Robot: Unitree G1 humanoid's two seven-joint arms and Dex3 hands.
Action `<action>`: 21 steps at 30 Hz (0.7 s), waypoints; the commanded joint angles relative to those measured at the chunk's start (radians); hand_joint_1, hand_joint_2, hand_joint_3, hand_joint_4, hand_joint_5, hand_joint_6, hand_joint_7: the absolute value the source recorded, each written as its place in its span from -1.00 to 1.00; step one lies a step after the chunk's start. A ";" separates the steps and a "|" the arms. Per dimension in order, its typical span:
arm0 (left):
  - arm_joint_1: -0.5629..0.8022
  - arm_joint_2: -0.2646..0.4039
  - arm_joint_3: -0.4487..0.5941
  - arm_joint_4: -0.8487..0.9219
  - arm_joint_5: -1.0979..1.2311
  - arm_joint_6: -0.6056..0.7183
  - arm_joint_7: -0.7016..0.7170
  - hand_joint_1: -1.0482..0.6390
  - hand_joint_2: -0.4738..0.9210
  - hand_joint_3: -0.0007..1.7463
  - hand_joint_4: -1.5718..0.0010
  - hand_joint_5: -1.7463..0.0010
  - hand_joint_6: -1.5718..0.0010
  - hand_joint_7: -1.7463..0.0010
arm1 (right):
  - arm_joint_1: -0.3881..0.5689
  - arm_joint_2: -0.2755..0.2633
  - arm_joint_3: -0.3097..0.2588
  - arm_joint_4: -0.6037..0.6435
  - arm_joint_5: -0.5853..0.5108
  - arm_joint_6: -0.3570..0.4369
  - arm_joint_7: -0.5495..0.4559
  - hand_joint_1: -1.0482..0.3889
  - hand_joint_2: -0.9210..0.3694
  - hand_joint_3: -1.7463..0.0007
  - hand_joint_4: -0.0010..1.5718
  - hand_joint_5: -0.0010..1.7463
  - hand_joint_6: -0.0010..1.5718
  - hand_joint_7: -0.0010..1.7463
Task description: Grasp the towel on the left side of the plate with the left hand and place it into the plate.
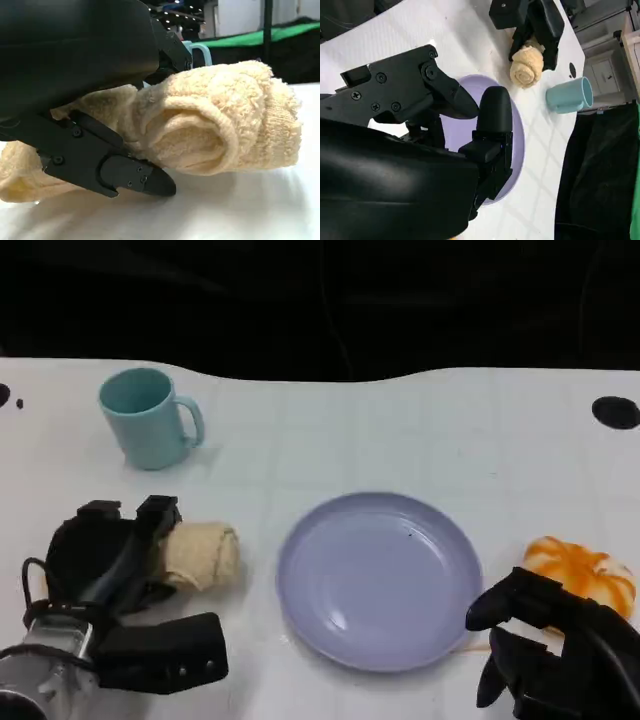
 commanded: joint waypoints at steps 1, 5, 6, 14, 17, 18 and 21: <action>0.015 0.004 0.024 -0.033 -0.022 0.006 0.039 -0.01 0.98 -0.83 0.01 -1.00 0.13 -0.73 | -0.005 -0.012 -0.008 -0.004 0.002 0.007 -0.003 0.34 -0.72 -0.16 -0.22 1.00 -0.39 0.73; 0.022 0.003 0.052 -0.106 -0.055 0.005 -0.001 -0.01 0.99 -0.77 -0.04 -1.00 0.22 -0.91 | -0.005 -0.010 -0.004 -0.007 -0.002 0.009 -0.007 0.34 -0.72 -0.16 -0.23 1.00 -0.39 0.73; 0.025 0.001 0.062 -0.130 -0.064 0.013 -0.022 -0.01 0.99 -0.76 -0.05 -1.00 0.23 -0.92 | -0.004 -0.009 -0.002 -0.006 -0.003 0.008 -0.008 0.35 -0.72 -0.16 -0.23 1.00 -0.39 0.73; 0.026 -0.027 0.116 -0.367 -0.145 0.056 -0.219 -0.02 0.71 -0.28 -0.13 -1.00 0.23 -1.00 | -0.001 -0.003 0.020 -0.010 -0.016 -0.001 -0.021 0.34 -0.71 -0.16 -0.21 1.00 -0.38 0.73; 0.004 -0.053 0.112 -0.440 -0.152 0.054 -0.282 -0.04 0.57 -0.09 -0.13 -1.00 0.21 -0.99 | -0.001 0.000 0.025 -0.011 -0.019 -0.001 -0.026 0.34 -0.71 -0.15 -0.20 1.00 -0.38 0.73; -0.001 -0.062 0.109 -0.456 -0.150 0.055 -0.297 -0.04 0.55 -0.07 -0.13 -1.00 0.21 -0.99 | -0.001 -0.001 0.026 -0.013 -0.021 -0.001 -0.029 0.34 -0.70 -0.15 -0.20 1.00 -0.38 0.73; -0.020 -0.103 0.097 -0.478 -0.146 0.063 -0.345 -0.07 0.62 -0.23 -0.18 -1.00 0.07 -0.67 | -0.001 0.003 0.023 -0.016 -0.021 0.001 -0.038 0.33 -0.70 -0.15 -0.20 1.00 -0.38 0.73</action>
